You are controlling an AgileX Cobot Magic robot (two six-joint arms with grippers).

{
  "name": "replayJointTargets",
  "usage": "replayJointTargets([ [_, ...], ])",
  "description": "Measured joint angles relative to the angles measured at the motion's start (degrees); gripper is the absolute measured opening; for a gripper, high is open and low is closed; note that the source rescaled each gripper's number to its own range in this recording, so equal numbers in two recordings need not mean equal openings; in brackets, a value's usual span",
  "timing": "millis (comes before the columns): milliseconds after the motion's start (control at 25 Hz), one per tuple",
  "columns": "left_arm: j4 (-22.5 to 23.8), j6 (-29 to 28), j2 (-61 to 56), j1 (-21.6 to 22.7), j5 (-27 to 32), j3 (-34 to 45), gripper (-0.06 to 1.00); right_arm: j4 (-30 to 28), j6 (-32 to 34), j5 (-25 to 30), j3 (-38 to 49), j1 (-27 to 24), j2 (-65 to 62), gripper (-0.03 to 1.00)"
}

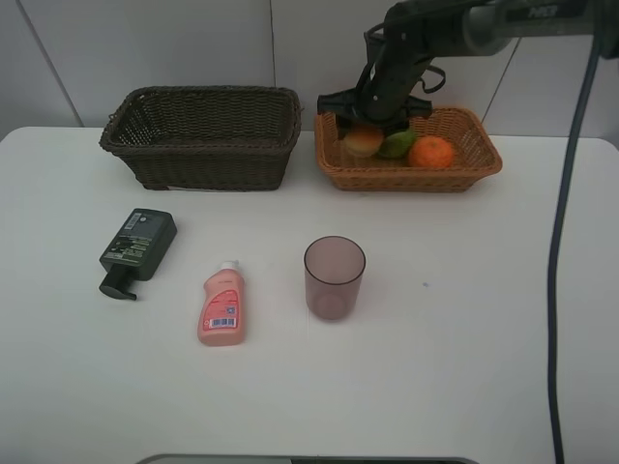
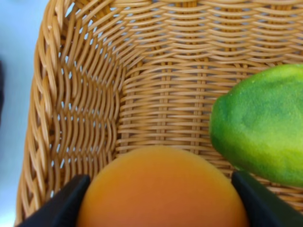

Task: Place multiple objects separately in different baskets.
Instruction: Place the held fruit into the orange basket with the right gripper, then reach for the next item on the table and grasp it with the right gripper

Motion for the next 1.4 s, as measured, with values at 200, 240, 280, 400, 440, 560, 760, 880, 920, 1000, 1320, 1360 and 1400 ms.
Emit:
replayJointTargets([
  [200, 0.0, 0.0, 0.0, 0.0, 0.0, 0.0, 0.84, 0.14, 0.0, 0.43, 0.0, 0.0, 0.58, 0.62],
  [240, 0.0, 0.0, 0.0, 0.0, 0.0, 0.0, 0.84, 0.35, 0.0, 0.43, 0.0, 0.0, 0.58, 0.62],
  [280, 0.0, 0.0, 0.0, 0.0, 0.0, 0.0, 0.84, 0.51, 0.0, 0.43, 0.0, 0.0, 0.58, 0.65],
  [400, 0.0, 0.0, 0.0, 0.0, 0.0, 0.0, 0.84, 0.67, 0.0, 0.9, 0.0, 0.0, 0.58, 0.83],
  [440, 0.0, 0.0, 0.0, 0.0, 0.0, 0.0, 0.84, 0.67, 0.0, 0.91, 0.0, 0.0, 0.58, 0.89],
  [560, 0.0, 0.0, 0.0, 0.0, 0.0, 0.0, 0.84, 0.73, 0.0, 1.41, 0.0, 0.0, 0.34, 0.96],
  [760, 0.0, 0.0, 0.0, 0.0, 0.0, 0.0, 0.84, 0.97, 0.0, 3.76, 0.0, 0.06, -1.76, 0.98],
  [880, 0.0, 0.0, 0.0, 0.0, 0.0, 0.0, 0.84, 1.09, 0.0, 8.05, 0.0, 1.07, -4.43, 0.98],
  [920, 0.0, 0.0, 0.0, 0.0, 0.0, 0.0, 0.84, 1.23, -0.22, 9.66, 0.0, 1.47, -5.42, 0.98],
  [1000, 0.0, 0.0, 0.0, 0.0, 0.0, 0.0, 0.84, 2.01, -0.65, 13.68, 0.0, 2.56, -7.2, 0.98],
  [1320, 0.0, 0.0, 0.0, 0.0, 0.0, 0.0, 0.84, 3.57, -3.01, 22.95, 5.28, 7.22, -15.04, 0.98],
  [1360, 0.0, 0.0, 0.0, 0.0, 0.0, 0.0, 0.84, 3.64, -3.01, 22.27, 7.45, 7.66, -16.56, 0.98],
  [1400, 0.0, 0.0, 0.0, 0.0, 0.0, 0.0, 0.84, 3.7, -3.01, 21.31, 9.62, 8.07, -17.88, 0.98],
])
